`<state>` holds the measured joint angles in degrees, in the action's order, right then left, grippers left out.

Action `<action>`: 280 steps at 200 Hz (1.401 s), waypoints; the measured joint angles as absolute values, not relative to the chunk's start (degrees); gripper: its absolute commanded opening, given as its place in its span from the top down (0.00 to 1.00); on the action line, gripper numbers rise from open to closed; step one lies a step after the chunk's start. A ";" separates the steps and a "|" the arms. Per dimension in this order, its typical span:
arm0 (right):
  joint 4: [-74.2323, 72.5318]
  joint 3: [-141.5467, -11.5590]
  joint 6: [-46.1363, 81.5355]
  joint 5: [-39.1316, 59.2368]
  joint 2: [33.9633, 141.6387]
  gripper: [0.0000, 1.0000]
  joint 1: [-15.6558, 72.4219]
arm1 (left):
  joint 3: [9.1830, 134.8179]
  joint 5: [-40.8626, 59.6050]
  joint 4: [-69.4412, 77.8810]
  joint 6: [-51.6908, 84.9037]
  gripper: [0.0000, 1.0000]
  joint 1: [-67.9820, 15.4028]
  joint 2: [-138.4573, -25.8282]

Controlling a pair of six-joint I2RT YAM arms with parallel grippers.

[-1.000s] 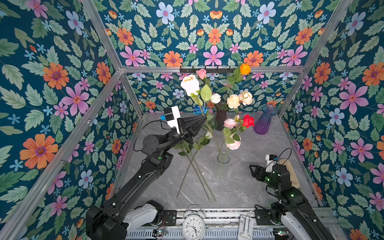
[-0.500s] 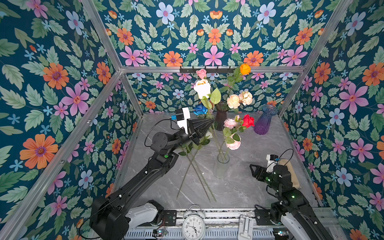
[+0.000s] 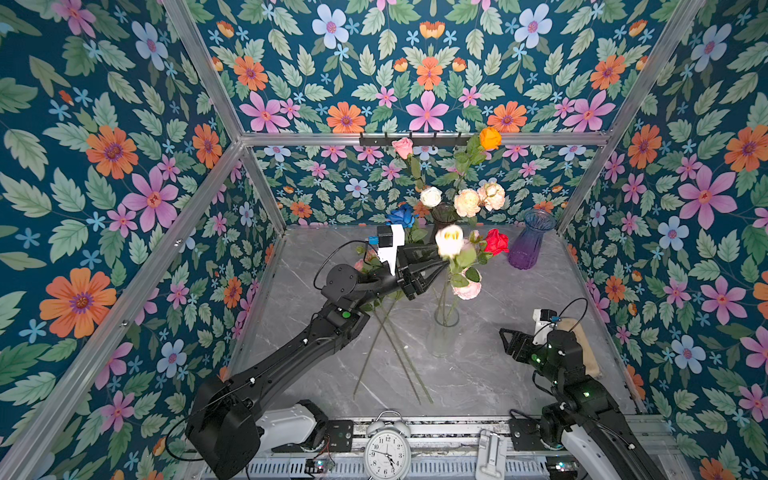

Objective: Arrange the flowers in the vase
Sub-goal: 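Carry the white rose over the clear glass vase and lower it in, then push the white rose stem down into the clear glass vase with the left gripper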

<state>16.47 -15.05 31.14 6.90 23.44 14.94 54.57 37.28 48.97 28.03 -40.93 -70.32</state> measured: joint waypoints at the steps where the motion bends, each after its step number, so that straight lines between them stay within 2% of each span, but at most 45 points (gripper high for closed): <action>1: 16.47 -15.05 31.14 6.90 23.44 0.28 14.94 | 54.57 37.26 48.93 28.01 0.39 -40.93 -70.32; 152: 16.49 -15.05 31.16 6.90 23.22 0.28 14.94 | 53.23 33.93 44.36 23.97 0.36 -41.04 -66.24; 164: 16.49 -15.05 31.16 6.90 23.22 0.28 14.94 | 53.17 33.67 44.01 23.90 0.41 -41.04 -66.00; 187: 16.49 -15.05 31.16 6.90 23.22 0.28 14.94 | 53.43 33.28 43.05 23.90 0.58 -41.04 -66.39; 244: 16.49 -15.05 31.16 6.90 22.96 0.28 14.94 | 57.58 30.06 36.62 22.44 0.59 -42.28 -69.32; 280: 16.51 -15.05 31.14 6.90 22.74 0.28 14.94 | 59.09 28.53 32.45 21.98 0.71 -43.16 -71.02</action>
